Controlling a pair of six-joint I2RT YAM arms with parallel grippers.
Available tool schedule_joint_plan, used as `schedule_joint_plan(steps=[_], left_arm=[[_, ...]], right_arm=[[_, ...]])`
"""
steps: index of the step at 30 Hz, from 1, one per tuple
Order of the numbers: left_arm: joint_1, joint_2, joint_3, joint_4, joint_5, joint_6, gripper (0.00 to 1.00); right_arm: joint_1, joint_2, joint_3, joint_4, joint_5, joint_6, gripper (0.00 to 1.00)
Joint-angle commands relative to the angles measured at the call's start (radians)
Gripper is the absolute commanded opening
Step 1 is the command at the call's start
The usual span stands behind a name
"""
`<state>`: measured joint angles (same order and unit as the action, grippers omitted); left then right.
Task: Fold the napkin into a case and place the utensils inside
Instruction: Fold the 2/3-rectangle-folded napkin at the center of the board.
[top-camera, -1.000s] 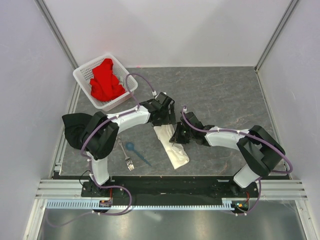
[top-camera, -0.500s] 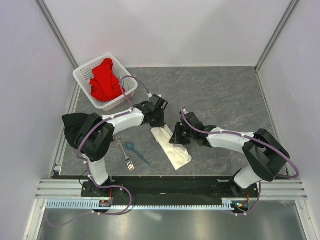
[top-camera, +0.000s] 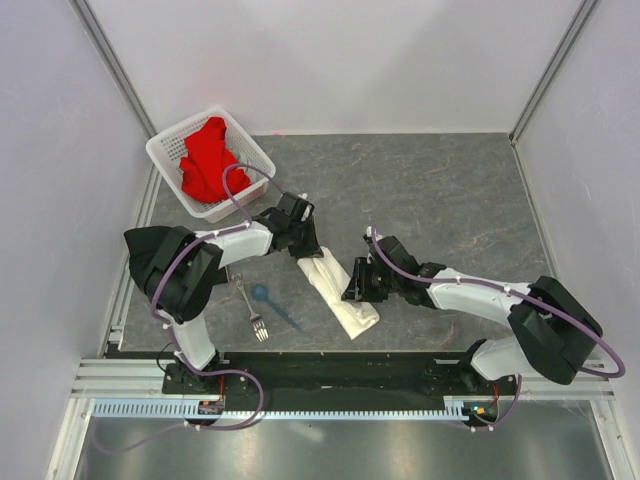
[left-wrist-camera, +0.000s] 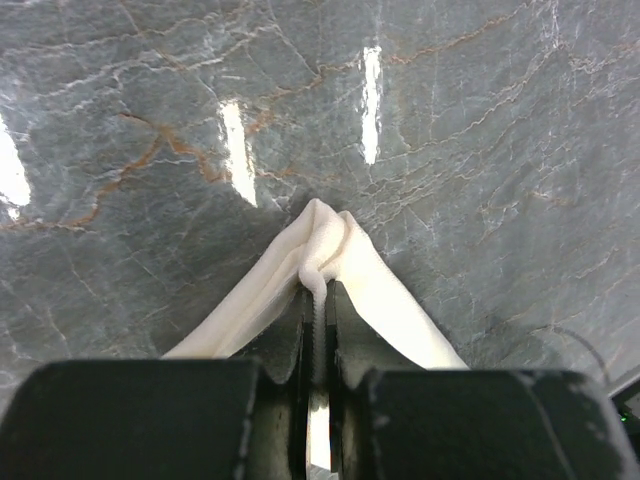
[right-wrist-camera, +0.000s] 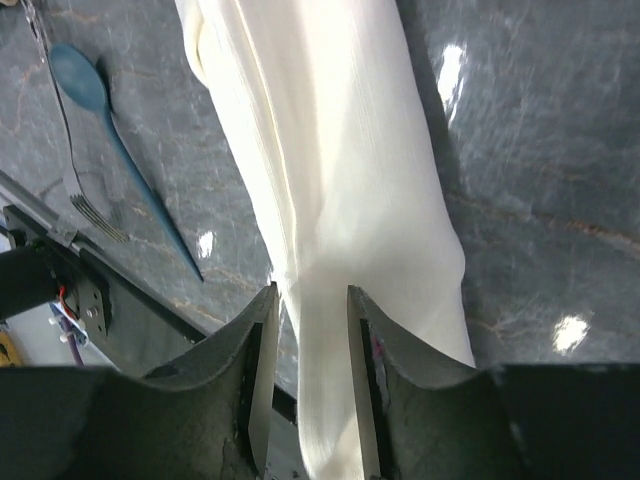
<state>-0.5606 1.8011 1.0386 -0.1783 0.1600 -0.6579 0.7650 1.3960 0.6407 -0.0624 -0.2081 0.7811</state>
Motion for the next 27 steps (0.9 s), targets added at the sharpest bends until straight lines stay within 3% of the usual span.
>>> schedule_joint_plan(steps=[1,8,13,19,23,27], left_arm=[[0.030,-0.040,-0.037,0.085,0.061,-0.006,0.02],[0.042,-0.034,-0.049,0.103,0.082,0.001,0.02],[0.051,-0.039,-0.058,0.123,0.110,0.018,0.02],[0.053,-0.062,-0.075,0.158,0.170,0.030,0.02],[0.054,-0.071,-0.081,0.160,0.174,0.030,0.02],[0.057,-0.071,-0.077,0.155,0.182,0.030,0.02]], right_arm=[[0.036,-0.055,-0.055,0.050,-0.008,0.056,0.39],[0.076,-0.055,-0.169,0.141,0.007,0.104,0.29],[0.076,-0.049,-0.207,0.118,0.041,0.069,0.24],[0.076,-0.109,-0.072,-0.006,0.058,-0.042,0.25],[0.066,-0.059,0.087,-0.065,0.081,-0.106,0.31],[0.063,0.012,0.145,-0.059,0.056,-0.109,0.32]])
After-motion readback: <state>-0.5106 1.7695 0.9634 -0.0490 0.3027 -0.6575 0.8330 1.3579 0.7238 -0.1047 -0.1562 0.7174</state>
